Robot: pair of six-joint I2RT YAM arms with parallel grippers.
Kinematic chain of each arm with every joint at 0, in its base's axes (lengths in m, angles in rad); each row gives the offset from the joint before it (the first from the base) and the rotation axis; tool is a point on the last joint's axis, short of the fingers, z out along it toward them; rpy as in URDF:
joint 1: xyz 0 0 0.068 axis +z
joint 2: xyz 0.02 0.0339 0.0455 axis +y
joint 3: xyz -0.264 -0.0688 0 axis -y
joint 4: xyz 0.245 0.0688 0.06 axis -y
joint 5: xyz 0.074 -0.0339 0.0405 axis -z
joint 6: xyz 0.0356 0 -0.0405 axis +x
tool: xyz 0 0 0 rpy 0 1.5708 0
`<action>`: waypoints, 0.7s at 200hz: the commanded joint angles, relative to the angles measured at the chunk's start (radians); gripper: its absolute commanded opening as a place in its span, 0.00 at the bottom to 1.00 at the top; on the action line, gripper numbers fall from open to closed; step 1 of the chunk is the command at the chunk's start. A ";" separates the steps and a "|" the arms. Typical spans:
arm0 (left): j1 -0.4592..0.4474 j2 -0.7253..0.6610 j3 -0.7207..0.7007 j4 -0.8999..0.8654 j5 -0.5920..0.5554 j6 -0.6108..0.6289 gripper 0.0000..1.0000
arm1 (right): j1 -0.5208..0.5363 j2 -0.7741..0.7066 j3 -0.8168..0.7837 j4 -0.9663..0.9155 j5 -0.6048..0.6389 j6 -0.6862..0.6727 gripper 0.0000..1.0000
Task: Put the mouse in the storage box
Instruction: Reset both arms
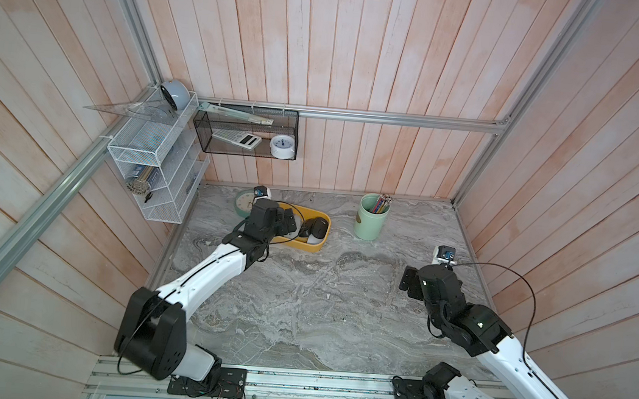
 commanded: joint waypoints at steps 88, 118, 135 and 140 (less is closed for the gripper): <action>0.094 -0.273 -0.692 0.771 -0.512 0.320 1.00 | -0.267 0.267 -0.263 0.767 -0.028 -0.281 0.98; 0.150 -0.133 -0.763 1.023 -0.522 0.441 1.00 | -0.276 0.403 -0.224 0.785 0.051 -0.323 0.98; 0.185 -0.063 -0.729 0.967 -0.454 0.427 1.00 | -0.276 0.458 -0.193 0.825 0.050 -0.382 0.98; 0.201 -0.033 -0.724 0.968 -0.433 0.409 1.00 | -0.276 0.466 -0.196 0.858 0.048 -0.407 0.98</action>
